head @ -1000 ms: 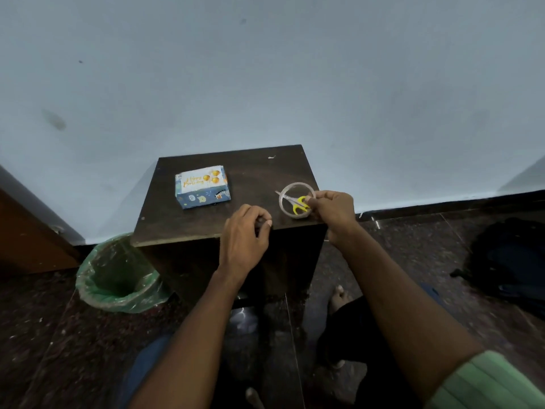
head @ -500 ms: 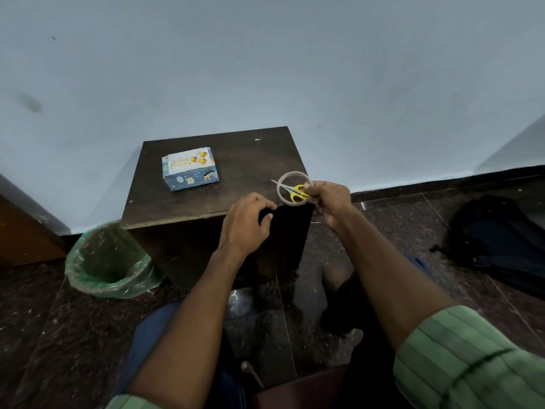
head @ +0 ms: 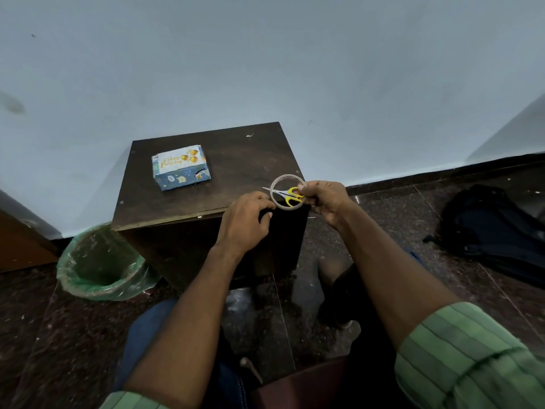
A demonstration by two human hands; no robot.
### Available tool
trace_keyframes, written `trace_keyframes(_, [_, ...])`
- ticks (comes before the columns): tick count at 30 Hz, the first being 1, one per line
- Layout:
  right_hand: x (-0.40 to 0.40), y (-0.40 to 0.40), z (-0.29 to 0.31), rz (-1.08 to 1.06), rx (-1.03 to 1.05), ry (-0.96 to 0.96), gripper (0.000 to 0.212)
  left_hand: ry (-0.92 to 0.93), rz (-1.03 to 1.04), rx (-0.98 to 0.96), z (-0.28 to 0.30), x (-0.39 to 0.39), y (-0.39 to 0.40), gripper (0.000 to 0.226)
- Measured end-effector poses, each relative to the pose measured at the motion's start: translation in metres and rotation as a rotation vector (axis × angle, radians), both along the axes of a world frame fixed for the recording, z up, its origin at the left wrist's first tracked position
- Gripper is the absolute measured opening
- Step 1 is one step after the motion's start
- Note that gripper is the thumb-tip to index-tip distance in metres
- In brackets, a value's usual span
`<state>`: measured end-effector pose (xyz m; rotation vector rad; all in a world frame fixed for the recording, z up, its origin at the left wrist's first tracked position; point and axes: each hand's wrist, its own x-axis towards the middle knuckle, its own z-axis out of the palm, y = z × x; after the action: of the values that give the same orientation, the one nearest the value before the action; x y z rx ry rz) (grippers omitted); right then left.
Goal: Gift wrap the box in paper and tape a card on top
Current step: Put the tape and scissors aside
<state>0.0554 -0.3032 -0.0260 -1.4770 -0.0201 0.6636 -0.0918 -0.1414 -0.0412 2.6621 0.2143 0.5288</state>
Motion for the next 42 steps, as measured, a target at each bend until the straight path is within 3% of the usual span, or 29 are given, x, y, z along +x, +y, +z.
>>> trace_keyframes(8, [-0.01, -0.024, -0.008, -0.02, 0.009, 0.124, 0.008, 0.107, 0.053, 0.007, -0.007, 0.0, -0.009, 0.025])
trace_keyframes(13, [-0.018, -0.028, -0.009, 0.05, 0.118, 0.21, 0.008, 0.288, 0.05, 0.159, -0.007, 0.003, -0.026, 0.055])
trace_keyframes(19, [-0.006, -0.028, -0.003, -0.321, 0.186, 0.118, 0.004, 0.273, 0.079, 0.252, 0.001, -0.004, -0.036, 0.054])
trace_keyframes(22, [-0.004, -0.021, -0.004, -0.347, 0.219, 0.113, 0.008, 0.258, 0.044, 0.266, 0.005, -0.005, -0.039, 0.05])
trace_keyframes(30, [-0.024, -0.009, -0.016, -0.327, 0.224, 0.187, 0.005, 0.202, 0.091, 0.061, 0.004, -0.016, -0.028, 0.029])
trace_keyframes(37, [-0.038, -0.025, -0.03, -0.324, 0.037, 0.3, 0.02, 0.299, 0.104, 0.042, 0.012, -0.026, -0.037, 0.012])
trace_keyframes(42, [-0.038, -0.034, -0.054, -0.268, -0.112, 0.356, 0.039, 0.374, 0.071, -0.14, 0.013, -0.029, -0.032, 0.014])
